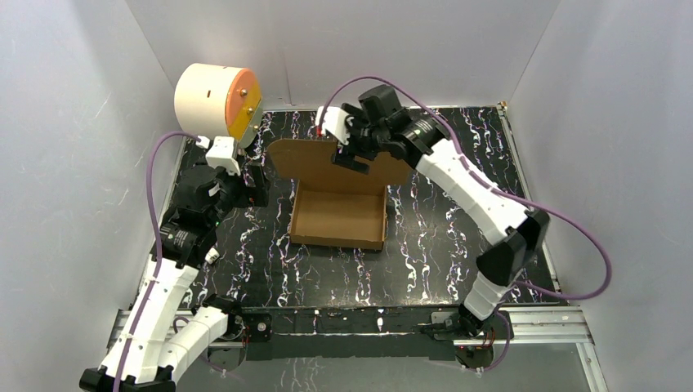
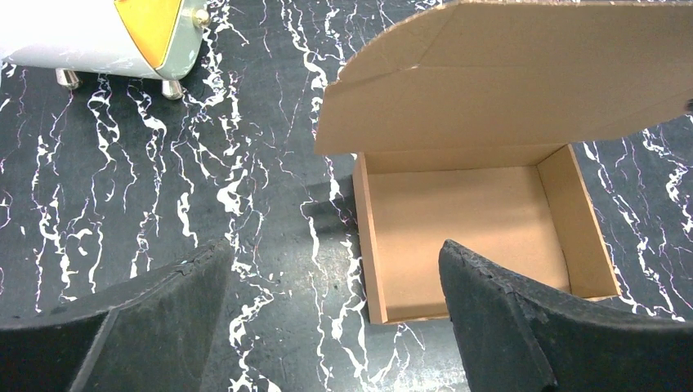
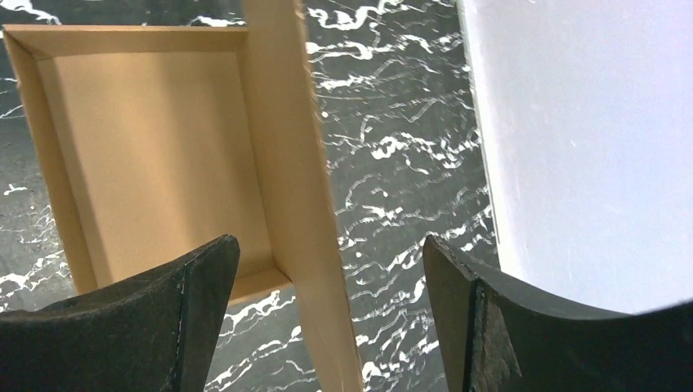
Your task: Fold the paper box
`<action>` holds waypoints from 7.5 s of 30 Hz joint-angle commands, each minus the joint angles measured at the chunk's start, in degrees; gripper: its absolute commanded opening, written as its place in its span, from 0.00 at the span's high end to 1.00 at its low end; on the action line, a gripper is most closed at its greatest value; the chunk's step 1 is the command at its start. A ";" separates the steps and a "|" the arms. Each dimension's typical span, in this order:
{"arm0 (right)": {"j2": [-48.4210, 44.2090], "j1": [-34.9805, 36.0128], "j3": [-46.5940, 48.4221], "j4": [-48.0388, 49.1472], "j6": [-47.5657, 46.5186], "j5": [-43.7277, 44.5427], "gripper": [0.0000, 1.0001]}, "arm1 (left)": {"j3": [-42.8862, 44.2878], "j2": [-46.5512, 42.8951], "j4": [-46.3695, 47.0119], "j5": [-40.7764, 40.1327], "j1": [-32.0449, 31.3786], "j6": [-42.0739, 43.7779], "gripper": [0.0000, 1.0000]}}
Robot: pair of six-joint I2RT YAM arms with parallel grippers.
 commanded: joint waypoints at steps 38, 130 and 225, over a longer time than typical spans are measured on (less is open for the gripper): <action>-27.63 -21.91 -37.83 28.76 25.18 -16.54 0.33 | 17.44 25.20 6.25 20.19 5.21 4.60 0.22; -27.88 -25.56 -46.15 36.74 22.54 -21.83 0.16 | 3.19 14.07 10.06 12.93 3.55 5.07 0.16; -25.42 5.81 -56.61 50.20 64.12 33.58 0.84 | -19.17 11.67 34.05 0.06 -10.67 -28.75 0.91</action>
